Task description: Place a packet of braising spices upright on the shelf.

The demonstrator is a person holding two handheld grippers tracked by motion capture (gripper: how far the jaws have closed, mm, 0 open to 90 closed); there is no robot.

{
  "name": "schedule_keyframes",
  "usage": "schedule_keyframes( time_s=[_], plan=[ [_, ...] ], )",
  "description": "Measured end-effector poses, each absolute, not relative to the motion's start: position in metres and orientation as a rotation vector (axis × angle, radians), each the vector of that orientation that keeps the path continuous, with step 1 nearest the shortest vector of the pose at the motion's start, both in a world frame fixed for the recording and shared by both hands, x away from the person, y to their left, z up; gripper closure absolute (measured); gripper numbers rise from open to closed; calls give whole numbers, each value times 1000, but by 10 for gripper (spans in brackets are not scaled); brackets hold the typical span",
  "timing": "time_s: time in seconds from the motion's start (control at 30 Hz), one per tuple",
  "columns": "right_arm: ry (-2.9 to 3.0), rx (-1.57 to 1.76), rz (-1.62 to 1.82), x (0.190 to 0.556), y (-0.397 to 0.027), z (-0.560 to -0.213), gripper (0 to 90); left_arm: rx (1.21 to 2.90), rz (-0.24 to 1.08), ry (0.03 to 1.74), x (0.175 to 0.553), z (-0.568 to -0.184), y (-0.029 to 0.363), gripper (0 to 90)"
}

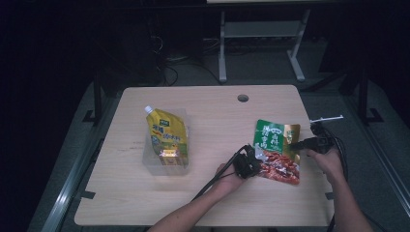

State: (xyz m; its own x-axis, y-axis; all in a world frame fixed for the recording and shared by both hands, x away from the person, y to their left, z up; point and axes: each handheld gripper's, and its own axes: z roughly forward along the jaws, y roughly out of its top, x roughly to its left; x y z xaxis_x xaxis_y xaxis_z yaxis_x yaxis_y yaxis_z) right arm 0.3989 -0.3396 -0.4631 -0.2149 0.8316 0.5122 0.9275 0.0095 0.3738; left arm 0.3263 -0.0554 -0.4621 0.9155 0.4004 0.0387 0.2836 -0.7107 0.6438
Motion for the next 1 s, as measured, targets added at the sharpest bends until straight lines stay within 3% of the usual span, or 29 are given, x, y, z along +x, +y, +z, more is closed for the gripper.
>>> schedule_keyframes(
  time_s=[0.23, 1.0],
  plan=[
    [-2149, -1844, -978, 399, -336, -464, 884, 2401, 230, 487, 326, -462, -55, 890],
    [-2279, -1772, -1157, 373, -319, -419, 899, 2332, 163, 522, 316, -449, -28, 708]
  ],
)
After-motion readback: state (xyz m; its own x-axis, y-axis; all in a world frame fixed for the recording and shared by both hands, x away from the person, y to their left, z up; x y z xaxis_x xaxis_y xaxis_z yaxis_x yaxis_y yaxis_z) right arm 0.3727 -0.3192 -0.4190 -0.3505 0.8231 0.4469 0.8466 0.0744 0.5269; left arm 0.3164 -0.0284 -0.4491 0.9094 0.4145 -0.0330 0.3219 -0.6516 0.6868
